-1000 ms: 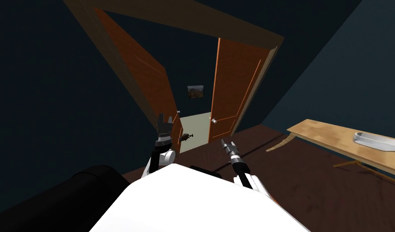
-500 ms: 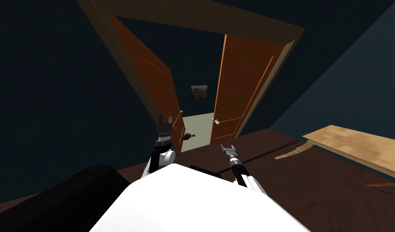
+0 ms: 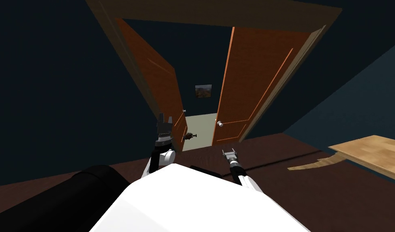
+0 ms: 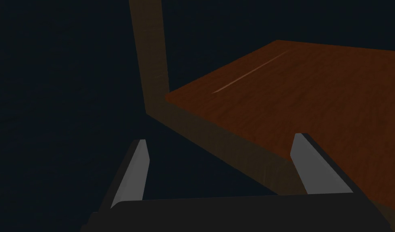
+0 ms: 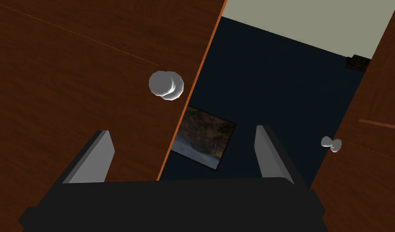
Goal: Push the door open
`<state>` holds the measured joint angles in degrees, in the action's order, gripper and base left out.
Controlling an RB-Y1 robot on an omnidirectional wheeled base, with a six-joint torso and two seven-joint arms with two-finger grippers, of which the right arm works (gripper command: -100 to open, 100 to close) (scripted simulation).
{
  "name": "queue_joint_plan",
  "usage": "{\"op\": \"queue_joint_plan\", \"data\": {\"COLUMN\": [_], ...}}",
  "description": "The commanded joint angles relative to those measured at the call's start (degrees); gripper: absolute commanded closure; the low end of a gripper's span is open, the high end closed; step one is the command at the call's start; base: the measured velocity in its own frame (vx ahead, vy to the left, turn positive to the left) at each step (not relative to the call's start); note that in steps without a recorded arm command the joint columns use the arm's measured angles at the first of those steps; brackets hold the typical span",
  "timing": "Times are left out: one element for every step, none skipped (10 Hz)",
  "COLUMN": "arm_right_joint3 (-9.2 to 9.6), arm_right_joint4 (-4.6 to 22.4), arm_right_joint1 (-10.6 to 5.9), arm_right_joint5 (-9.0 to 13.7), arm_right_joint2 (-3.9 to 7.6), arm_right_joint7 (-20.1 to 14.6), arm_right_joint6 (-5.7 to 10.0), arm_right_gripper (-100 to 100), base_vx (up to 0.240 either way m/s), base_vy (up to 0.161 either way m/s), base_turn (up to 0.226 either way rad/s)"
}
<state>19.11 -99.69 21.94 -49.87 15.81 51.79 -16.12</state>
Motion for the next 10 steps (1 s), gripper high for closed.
{"op": "queue_joint_plan", "data": {"arm_right_joint3": [1.46,2.29,2.29,3.11,3.94,3.94,4.77,5.59,5.59,6.41], "arm_right_joint4": [1.8,3.3,3.3,4.9,6.4,6.4,7.9,9.4,9.4,10.9], "arm_right_joint1": [-0.37,-0.76,-0.76,-1.15,-1.55,-1.55,-1.94,-2.34,-2.34,-2.73], "arm_right_joint5": [-2.9,-4.9,-4.9,-6.9,-8.3,-8.9,-10.9,-12.4,-12.9,-14.8], "arm_right_joint2": [1.26,1.96,1.96,2.66,3.36,3.36,4.05,4.75,4.75,5.44], "arm_right_joint7": [2.9,4.5,5.0,6.8,8.6,8.7,10.5,12.4,12.4,14.2], "arm_right_joint6": [-2.86,-4.33,-4.71,-6.41,-8.10,-8.10,-9.80,-11.50,-11.50,-13.20], "arm_right_gripper": [-100,-100,-100,-100,-100,-100,-100,-100,-100,-100], "base_vx": [0.041,0.054,0.039,0.047,0.051,0.030,0.025,0.036,0.031,0.033], "base_vy": [-0.047,-0.059,-0.046,-0.031,-0.058,-0.046,-0.030,-0.048,-0.043,-0.037], "base_turn": [0.223,0.195,0.063,0.163,0.218,0.053,0.116,0.226,0.070,0.113]}}
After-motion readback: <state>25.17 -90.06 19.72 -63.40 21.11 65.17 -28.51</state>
